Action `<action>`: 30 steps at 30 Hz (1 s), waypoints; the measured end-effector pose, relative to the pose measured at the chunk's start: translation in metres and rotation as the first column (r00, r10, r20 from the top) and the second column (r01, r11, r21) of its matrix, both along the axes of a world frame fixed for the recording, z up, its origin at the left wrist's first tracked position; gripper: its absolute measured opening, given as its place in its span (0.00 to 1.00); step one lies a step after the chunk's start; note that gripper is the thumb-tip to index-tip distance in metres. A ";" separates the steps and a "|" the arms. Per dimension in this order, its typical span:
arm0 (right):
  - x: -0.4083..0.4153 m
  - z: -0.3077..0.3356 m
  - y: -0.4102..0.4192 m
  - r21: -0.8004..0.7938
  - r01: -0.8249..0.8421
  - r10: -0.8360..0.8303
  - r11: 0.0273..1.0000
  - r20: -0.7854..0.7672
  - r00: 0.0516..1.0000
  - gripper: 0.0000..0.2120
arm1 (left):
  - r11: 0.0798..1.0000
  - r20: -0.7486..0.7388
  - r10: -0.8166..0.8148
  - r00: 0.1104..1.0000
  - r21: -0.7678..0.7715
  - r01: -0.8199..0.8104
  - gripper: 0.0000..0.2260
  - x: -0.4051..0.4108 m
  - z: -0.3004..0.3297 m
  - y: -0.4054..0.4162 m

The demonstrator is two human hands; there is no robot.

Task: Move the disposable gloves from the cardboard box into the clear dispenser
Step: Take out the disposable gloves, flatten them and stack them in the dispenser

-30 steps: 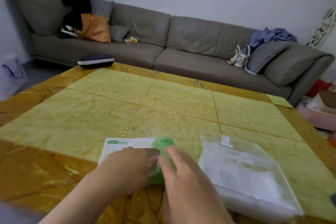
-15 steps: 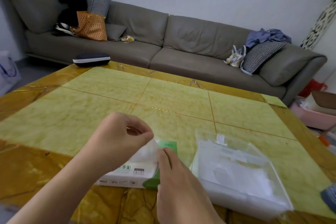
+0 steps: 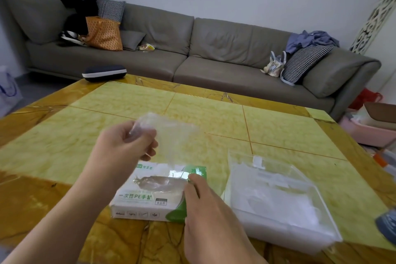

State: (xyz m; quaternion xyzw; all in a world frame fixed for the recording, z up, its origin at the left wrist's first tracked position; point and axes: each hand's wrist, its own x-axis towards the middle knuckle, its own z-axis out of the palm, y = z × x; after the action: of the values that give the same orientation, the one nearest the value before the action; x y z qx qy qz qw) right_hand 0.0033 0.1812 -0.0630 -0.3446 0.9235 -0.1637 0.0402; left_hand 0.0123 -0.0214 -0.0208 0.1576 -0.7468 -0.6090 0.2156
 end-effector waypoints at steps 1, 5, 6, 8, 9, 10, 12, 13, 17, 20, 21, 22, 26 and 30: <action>0.001 0.001 -0.001 0.001 0.008 -0.008 1.000 0.012 1.000 0.34 | 0.991 -0.031 -0.036 0.999 0.125 0.040 0.06 0.000 0.001 0.000; 0.001 0.018 0.004 -0.187 0.106 -0.074 0.977 0.170 0.983 0.32 | 0.894 -0.106 -0.198 0.974 0.388 0.224 0.08 0.002 0.004 0.007; 0.000 0.026 0.008 -0.306 0.156 -0.074 0.939 0.263 0.962 0.32 | 0.878 -0.115 -0.245 0.963 0.395 0.271 0.08 0.003 0.004 0.009; -0.006 0.039 0.019 -0.568 0.269 -0.017 0.778 0.408 0.913 0.30 | 0.845 -0.115 -0.339 0.934 0.399 0.356 0.07 0.005 0.004 0.015; -0.012 0.045 0.026 -0.665 0.330 0.029 0.670 0.468 0.883 0.30 | 0.826 -0.109 -0.376 0.920 0.410 0.386 0.06 0.006 0.004 0.017; -0.017 0.051 0.032 -0.725 0.383 0.095 0.572 0.523 0.847 0.32 | 0.809 -0.098 -0.415 0.905 0.416 0.416 0.06 0.008 0.005 0.021; -0.028 0.059 0.041 -0.760 0.460 0.191 0.458 0.590 0.785 0.36 | 0.776 -0.066 -0.519 0.852 0.382 0.502 0.05 0.012 0.008 0.029; -0.031 0.061 0.045 -0.761 0.476 0.206 0.441 0.602 0.771 0.34 | 0.754 -0.044 -0.587 0.808 0.335 0.566 0.04 0.014 0.009 0.035; -0.038 0.066 0.054 -0.775 0.499 0.134 0.388 0.583 0.801 0.05 | 0.726 0.102 -0.684 0.722 0.187 0.662 0.10 0.019 0.011 0.042; -0.043 0.066 0.066 -0.780 0.516 0.114 0.354 0.583 0.804 0.04 | 0.811 0.158 -0.577 0.801 0.225 0.540 0.31 0.017 0.003 0.032; -0.043 0.067 0.068 -0.781 0.518 0.133 0.348 0.589 0.797 0.03 | 0.767 0.086 -0.616 0.783 0.292 0.571 0.33 0.015 0.002 0.033; -0.043 0.066 0.069 -0.784 0.507 0.158 0.357 0.586 0.795 0.04 | 0.698 0.000 -0.664 0.747 0.358 0.620 0.33 0.014 0.002 0.036; -0.043 0.062 0.069 -0.781 0.466 0.198 0.416 0.578 0.792 0.08 | 0.714 -0.029 -0.598 0.801 0.434 0.549 0.20 0.010 0.003 0.058; -0.050 0.061 0.078 -0.760 0.465 0.143 0.454 0.578 0.803 0.06 | 0.753 -0.064 -0.510 0.858 0.447 0.482 0.22 0.004 0.000 0.044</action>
State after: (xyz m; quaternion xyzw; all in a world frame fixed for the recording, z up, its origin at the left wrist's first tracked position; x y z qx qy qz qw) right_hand -0.0468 0.2587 -0.0021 -0.1545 0.6771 -0.7105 0.1132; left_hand 0.0166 0.0224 -0.0207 0.0181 -0.6071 -0.7942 -0.0191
